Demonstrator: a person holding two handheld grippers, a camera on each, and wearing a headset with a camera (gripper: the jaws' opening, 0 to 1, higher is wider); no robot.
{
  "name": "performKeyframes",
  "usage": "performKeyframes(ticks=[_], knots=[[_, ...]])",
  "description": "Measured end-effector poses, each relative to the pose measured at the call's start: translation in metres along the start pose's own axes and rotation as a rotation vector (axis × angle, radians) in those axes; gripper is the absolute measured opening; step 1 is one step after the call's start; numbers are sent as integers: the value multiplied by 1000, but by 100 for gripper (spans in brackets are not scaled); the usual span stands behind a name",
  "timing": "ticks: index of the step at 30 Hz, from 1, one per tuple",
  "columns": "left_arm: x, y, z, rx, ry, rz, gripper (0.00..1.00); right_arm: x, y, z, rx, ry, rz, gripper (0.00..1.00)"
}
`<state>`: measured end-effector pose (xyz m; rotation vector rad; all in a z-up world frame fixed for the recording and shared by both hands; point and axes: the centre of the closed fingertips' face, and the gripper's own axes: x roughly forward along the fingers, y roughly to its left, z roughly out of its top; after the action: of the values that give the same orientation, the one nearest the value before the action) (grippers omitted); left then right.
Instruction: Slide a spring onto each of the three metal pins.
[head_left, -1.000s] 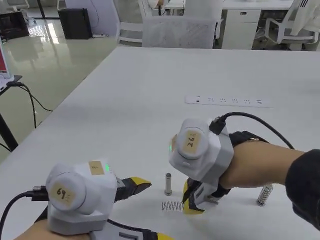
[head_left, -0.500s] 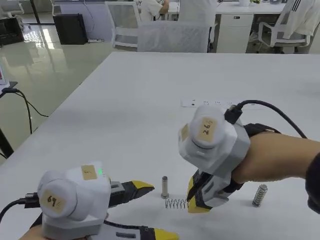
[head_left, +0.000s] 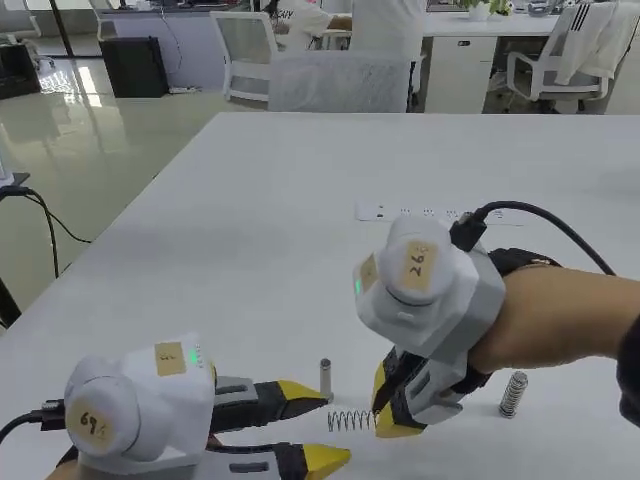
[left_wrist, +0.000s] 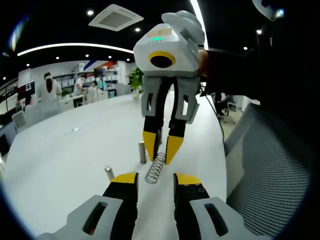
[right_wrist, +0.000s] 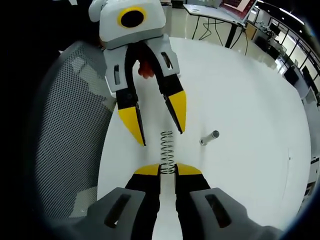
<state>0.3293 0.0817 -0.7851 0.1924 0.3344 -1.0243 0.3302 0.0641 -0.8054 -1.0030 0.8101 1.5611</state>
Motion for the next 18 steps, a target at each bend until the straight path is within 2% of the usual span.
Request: performKeyframes(ticks=[6, 18], knots=[[0, -2, 1, 16, -10, -11, 12, 0, 3, 4, -22, -4, 10, 8], [2, -2, -1, 27, 0, -20, 4, 0, 4, 6, -77, -3, 9, 8]])
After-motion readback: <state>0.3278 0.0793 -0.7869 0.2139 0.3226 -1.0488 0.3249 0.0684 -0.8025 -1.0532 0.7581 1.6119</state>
